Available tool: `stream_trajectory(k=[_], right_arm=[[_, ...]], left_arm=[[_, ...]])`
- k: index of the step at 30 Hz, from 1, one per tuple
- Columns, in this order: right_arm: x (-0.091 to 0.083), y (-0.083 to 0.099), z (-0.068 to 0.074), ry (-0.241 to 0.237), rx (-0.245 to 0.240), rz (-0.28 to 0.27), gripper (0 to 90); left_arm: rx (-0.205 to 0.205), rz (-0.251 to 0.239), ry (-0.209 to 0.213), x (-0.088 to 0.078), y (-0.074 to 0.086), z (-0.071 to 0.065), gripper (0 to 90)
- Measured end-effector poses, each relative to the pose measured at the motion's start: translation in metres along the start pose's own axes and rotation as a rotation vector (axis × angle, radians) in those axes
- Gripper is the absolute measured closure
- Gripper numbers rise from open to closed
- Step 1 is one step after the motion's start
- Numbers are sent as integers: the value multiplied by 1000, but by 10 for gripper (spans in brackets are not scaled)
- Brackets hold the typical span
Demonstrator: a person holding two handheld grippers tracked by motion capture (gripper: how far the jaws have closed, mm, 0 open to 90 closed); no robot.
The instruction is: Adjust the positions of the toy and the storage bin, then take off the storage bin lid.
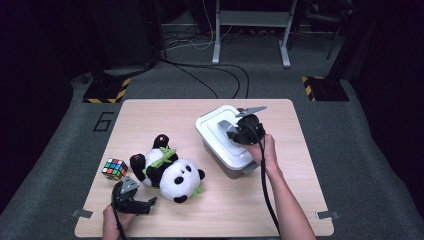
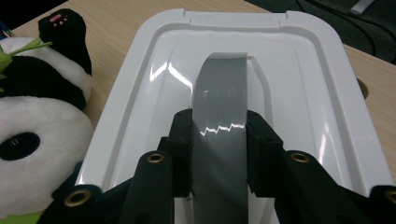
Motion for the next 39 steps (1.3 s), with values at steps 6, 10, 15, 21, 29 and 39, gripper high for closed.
stream_trajectory(k=[6,10,15,21,29,39], right_arm=[[7,-5,12,-24,9,-6,676],[9,-6,15,-34,6,-9,676],[14,-10,22,-51,-6,-10,676],[18,-13,26,-58,-11,-11,676],[15,-14,27,-41,-11,-23,675],[1,-20,27,-23,-14,-50,675]], left_arm=[[0,0,0,0,0,0,0],[0,-1,-1,0,0,0,0],[0,0,0,0,0,0,0],[1,0,0,0,0,0,0],[0,0,0,0,0,0,0],[-1,0,0,0,0,0,0]])
Point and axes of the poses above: each handheld gripper's, and its own axes: x roughly forward along the jaws, y roughly out of its underside, z roughly to its left, the point moved 3 cm from there along x, roughly forward along the jaws
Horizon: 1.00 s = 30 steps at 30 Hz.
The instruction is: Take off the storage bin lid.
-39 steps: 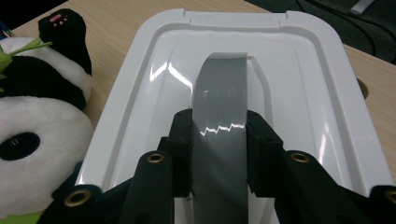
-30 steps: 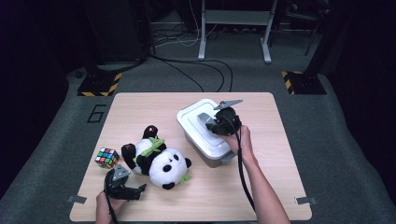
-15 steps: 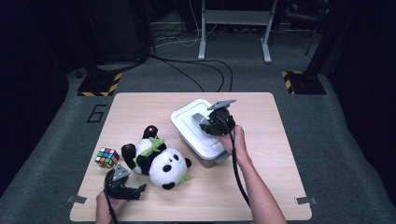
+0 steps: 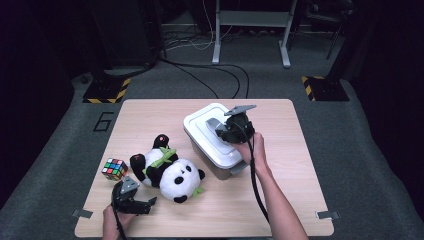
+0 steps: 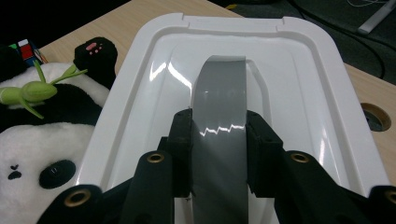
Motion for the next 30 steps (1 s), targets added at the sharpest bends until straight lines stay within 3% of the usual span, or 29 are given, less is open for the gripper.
stream_trajectory(k=[15,30], right_arm=[[-29,-4,-12,47,4,-42,674],[-59,5,-39,111,48,-73,674]], left_arm=[[0,0,0,0,0,0,0],[-5,-4,-2,0,0,0,0]])
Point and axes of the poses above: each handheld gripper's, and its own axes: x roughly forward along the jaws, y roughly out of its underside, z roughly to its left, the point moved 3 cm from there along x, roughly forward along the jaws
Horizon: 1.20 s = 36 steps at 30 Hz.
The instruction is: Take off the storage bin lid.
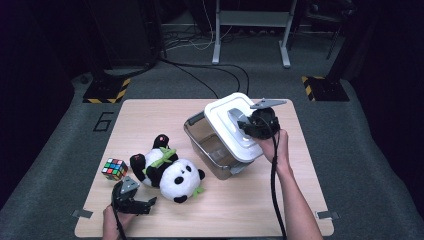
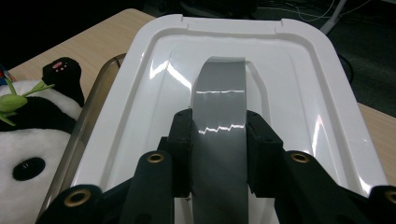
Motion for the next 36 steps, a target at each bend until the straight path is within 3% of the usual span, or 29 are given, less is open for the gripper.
stream_trajectory(k=[22,36], right_arm=[[-35,20,-50,115,68,-22,674],[-47,48,-87,249,149,-12,674]], left_arm=[[-1,0,0,0,0,0,0],[5,3,0,0,0,0,0]])
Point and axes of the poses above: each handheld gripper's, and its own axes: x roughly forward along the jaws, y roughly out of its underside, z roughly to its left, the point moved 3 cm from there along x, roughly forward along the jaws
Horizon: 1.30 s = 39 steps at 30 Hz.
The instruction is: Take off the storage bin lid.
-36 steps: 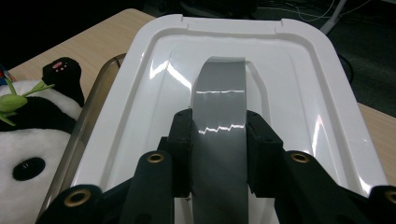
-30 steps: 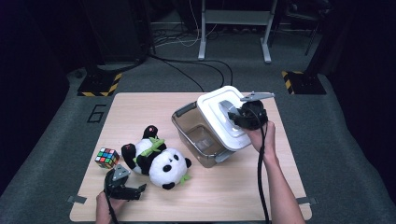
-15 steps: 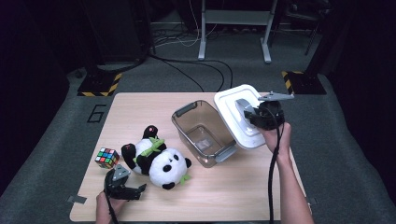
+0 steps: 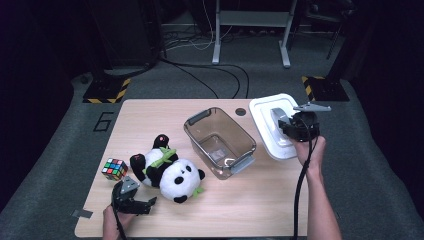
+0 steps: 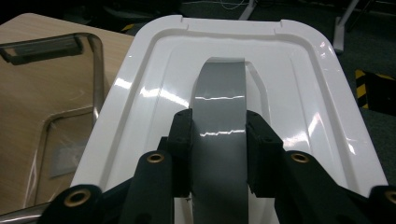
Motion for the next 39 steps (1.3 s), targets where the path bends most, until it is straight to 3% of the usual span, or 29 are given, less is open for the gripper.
stream_trajectory(k=[8,16,33,39], right_arm=[[7,10,-11,50,33,13,673],[27,29,-19,100,87,47,673],[65,67,-17,149,173,87,673],[72,76,-15,163,178,95,673]], left_arm=[[0,0,0,0,0,0,0],[0,0,0,0,0,0,0],[0,0,0,0,0,0,0],[-3,-2,0,0,0,0,0]])
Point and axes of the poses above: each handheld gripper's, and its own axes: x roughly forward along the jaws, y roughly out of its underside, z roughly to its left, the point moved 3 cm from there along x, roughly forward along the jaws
